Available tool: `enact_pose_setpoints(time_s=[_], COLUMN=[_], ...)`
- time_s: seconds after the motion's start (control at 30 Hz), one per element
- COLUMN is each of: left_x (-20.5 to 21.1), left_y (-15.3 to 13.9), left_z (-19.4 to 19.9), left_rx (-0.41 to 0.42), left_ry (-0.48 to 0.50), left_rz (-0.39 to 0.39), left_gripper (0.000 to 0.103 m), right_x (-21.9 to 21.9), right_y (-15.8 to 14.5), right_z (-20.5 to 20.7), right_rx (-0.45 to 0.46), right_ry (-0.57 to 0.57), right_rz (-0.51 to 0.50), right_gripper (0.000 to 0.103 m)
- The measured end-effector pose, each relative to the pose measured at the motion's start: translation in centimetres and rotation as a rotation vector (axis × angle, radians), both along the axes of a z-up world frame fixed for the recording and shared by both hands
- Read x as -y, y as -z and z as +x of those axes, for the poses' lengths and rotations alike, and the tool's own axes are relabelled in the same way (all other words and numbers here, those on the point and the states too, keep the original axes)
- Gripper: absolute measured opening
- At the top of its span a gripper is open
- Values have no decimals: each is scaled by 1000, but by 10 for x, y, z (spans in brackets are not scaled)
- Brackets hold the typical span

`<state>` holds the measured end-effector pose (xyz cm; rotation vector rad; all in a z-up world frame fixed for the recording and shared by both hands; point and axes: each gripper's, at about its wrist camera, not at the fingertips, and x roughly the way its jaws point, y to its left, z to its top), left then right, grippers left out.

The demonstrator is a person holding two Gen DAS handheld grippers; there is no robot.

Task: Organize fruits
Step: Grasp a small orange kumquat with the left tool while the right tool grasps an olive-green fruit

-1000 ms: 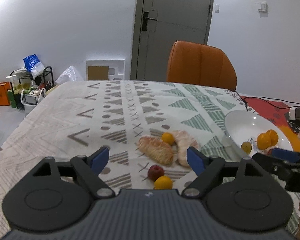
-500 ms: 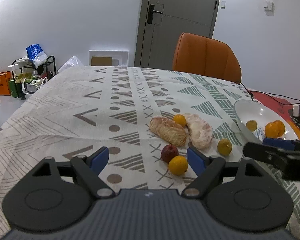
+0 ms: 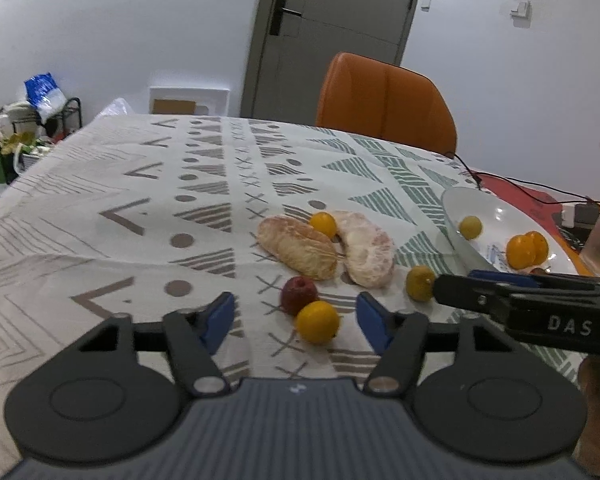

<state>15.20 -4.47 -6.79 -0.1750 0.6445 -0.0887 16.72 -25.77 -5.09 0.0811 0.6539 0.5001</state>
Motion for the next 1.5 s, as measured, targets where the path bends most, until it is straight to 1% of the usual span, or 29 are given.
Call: enact_pose_setpoints(time_s=[0.03,0.07,0.1,0.13,0.23,0.3,0.5,0.63,0.7,0.8,0.83,0.9,0.97,1.2,1.5], left_x=[1,3,3,4,1,-4,-14,-17,-19,-20,-21,-21,-19,-7,16], left_y=[1,3,5,6,3,-2,-7,-10,-11,-11,-12,-12,-14,-22,-28], left_z=[2,4,5,6,4,1,0,-2,-2,-1,-1,-1,0,0,6], left_rx=[-5,-11,-22,-30,-26,-8,5,16,22,25,25,24,27,54,75], left_ry=[9,17,26,33,16,11,-17,-23,-25,-24,-24,-23,-20,1,38], left_rz=[-1,-2,-4,-7,1,-1,8,6,1,-5,-4,-1,1,6,10], left_gripper=[54,43,28,22,22,22,22,22,22,22,22,22,22,22,22], right_x=[-1,-2,-3,-4,-9,-11,-15,-19,-22,-31,-32,-33,-30,-5,23], right_y=[0,0,0,1,3,4,5,6,7,9,10,9,4,-14,-22], right_z=[1,3,4,5,8,10,12,13,14,12,11,7,2,-4,-9], right_rx=[0,-1,-2,-1,1,2,9,19,25,48,45,48,71,97,113], right_ry=[1,2,2,0,2,0,8,8,16,43,30,11,6,44,91], right_rz=[-1,-2,-3,-6,-25,-28,-37,-61,-90,-174,-178,-165,-149,-63,-5], right_gripper=[49,49,49,49,49,48,45,41,40,26,22,22,22,22,22])
